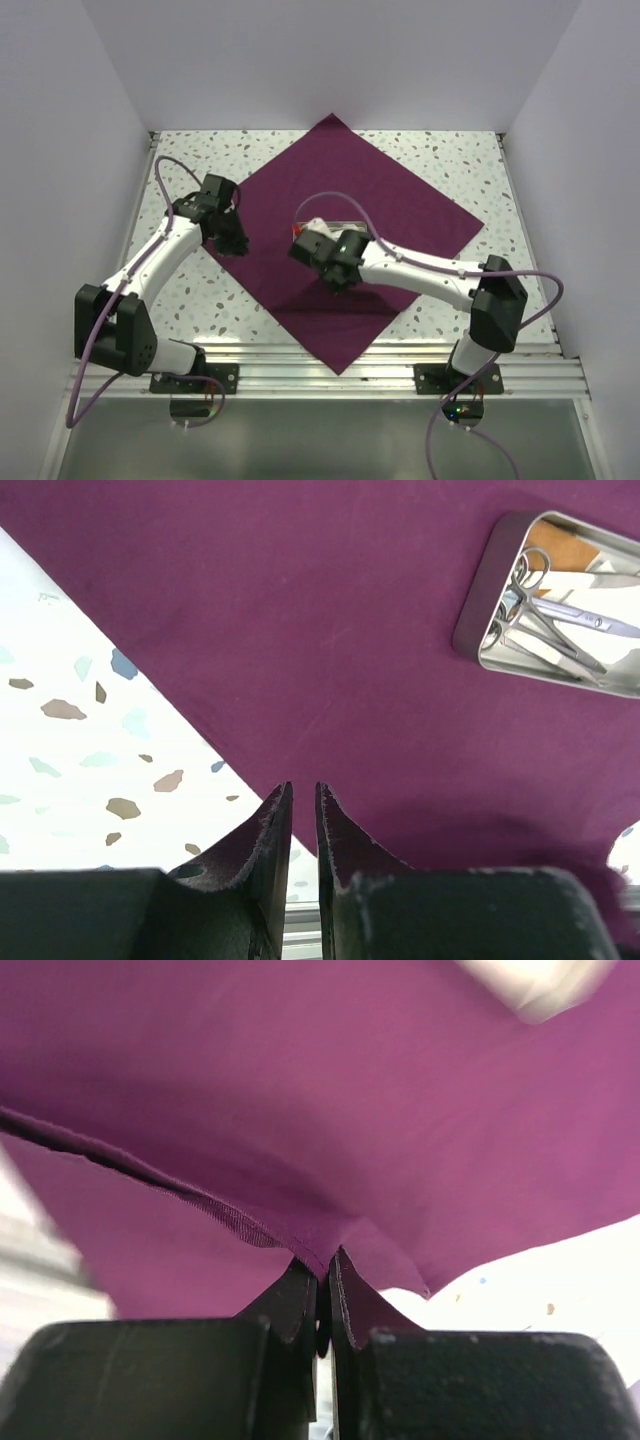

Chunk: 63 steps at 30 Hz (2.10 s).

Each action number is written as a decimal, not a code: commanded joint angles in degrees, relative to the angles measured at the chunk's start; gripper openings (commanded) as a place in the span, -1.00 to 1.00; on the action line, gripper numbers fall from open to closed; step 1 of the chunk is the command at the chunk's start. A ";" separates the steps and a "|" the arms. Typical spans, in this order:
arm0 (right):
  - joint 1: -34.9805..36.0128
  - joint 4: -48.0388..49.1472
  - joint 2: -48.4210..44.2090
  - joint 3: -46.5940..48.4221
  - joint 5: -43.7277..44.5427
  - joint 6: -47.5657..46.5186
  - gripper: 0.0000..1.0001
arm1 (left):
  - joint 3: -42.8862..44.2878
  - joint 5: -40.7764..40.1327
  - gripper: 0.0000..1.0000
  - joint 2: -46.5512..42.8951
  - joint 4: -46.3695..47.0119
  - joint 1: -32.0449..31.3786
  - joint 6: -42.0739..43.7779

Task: Prepare the surgical pack

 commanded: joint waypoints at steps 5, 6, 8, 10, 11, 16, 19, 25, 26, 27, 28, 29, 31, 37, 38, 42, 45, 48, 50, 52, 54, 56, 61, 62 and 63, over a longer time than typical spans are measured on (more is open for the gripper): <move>-7.64 0.59 -1.71 6.22 -9.52 -11.18 -1.00 | 3.90 -1.65 -0.62 1.60 -0.51 0.81 1.17; -7.12 1.74 -3.11 2.03 -12.34 -11.01 -1.00 | 3.37 -1.65 -0.62 1.60 -0.07 0.98 1.35; -2.91 4.11 -4.00 -1.77 -15.87 -9.79 -1.00 | 3.02 -0.86 -0.62 2.82 0.89 1.34 2.14; 3.24 4.39 -3.40 -5.21 -16.84 -8.38 -1.00 | 4.33 -0.68 -0.63 4.31 -0.32 1.78 3.01; 4.91 4.13 -3.04 -6.00 -17.72 -6.29 -1.00 | 4.68 -0.60 -0.63 5.10 -0.42 1.78 3.37; 10.73 6.94 -4.44 -13.47 -20.89 -0.74 -1.00 | 3.55 -0.07 -0.63 4.41 0.89 2.04 3.63; 10.99 8.43 -5.23 -16.90 -23.34 1.81 -0.99 | 0.74 1.07 -0.63 3.36 1.60 2.04 3.63; 10.99 10.55 -5.23 -18.32 -27.13 4.54 -0.28 | -3.30 0.81 -0.63 -0.06 1.95 2.04 3.46; 10.99 10.63 -6.11 -18.66 -27.39 5.50 -0.21 | -4.09 0.72 -0.63 -0.60 1.87 2.04 3.37; 10.91 10.89 -6.98 -18.84 -28.00 6.21 -0.17 | -4.54 0.64 -0.63 -1.04 1.78 2.04 3.37; 10.73 11.16 -8.04 -19.10 -28.10 7.17 -0.08 | -4.89 0.64 -0.63 -1.91 1.69 2.04 3.37; 10.56 12.46 -9.53 -20.15 -28.36 9.62 -0.04 | -5.59 0.64 -0.63 -2.27 1.69 2.04 3.37; 9.15 15.71 -13.57 -22.00 -31.15 13.92 0.13 | -6.12 0.64 -0.62 -3.23 1.60 2.04 3.37; 6.86 23.20 -22.53 -30.79 -35.22 26.32 0.25 | -7.79 2.39 -0.62 -5.17 1.69 2.04 3.37; 6.86 22.68 -23.59 -31.84 -34.69 27.56 0.26 | -7.88 2.83 -0.62 -5.26 1.60 2.04 3.37; 1.18 27.58 -30.36 -40.71 -37.67 35.73 0.24 | -7.70 3.01 -0.62 -5.96 0.99 2.04 4.60; -2.01 35.66 -39.05 -50.63 -37.95 45.65 0.24 | -8.14 4.94 -0.62 -6.49 1.34 2.04 4.95; -2.01 52.57 -45.83 -62.06 -35.48 58.83 0.26 | -9.11 6.87 -0.62 -6.58 1.60 2.04 5.56; -2.01 56.24 -47.76 -67.79 -34.26 64.13 0.24 | -9.72 8.19 -0.62 -6.66 1.87 2.04 5.92; -2.01 53.12 -48.13 -67.10 -31.80 62.48 0.23 | -10.08 9.16 -0.62 -6.84 2.22 2.04 6.36; -2.01 52.20 -47.25 -65.86 -31.35 62.11 0.23 | -10.08 9.78 -0.62 -7.01 1.61 1.95 7.41; -1.66 52.21 -47.25 -66.56 -30.74 63.78 0.22 | -10.34 9.60 -0.62 -7.28 1.60 1.95 8.03; -0.96 49.23 -50.76 -68.85 -27.49 67.82 0.16 | -10.34 10.56 -0.62 -7.10 1.34 2.04 8.73; -0.61 48.78 -51.20 -69.03 -27.13 68.00 0.16 | -9.99 10.65 -0.62 -7.10 1.25 2.04 8.91; -0.26 48.34 -51.64 -69.20 -26.87 68.44 0.15 | -9.82 10.66 -0.62 -7.02 0.90 1.95 9.08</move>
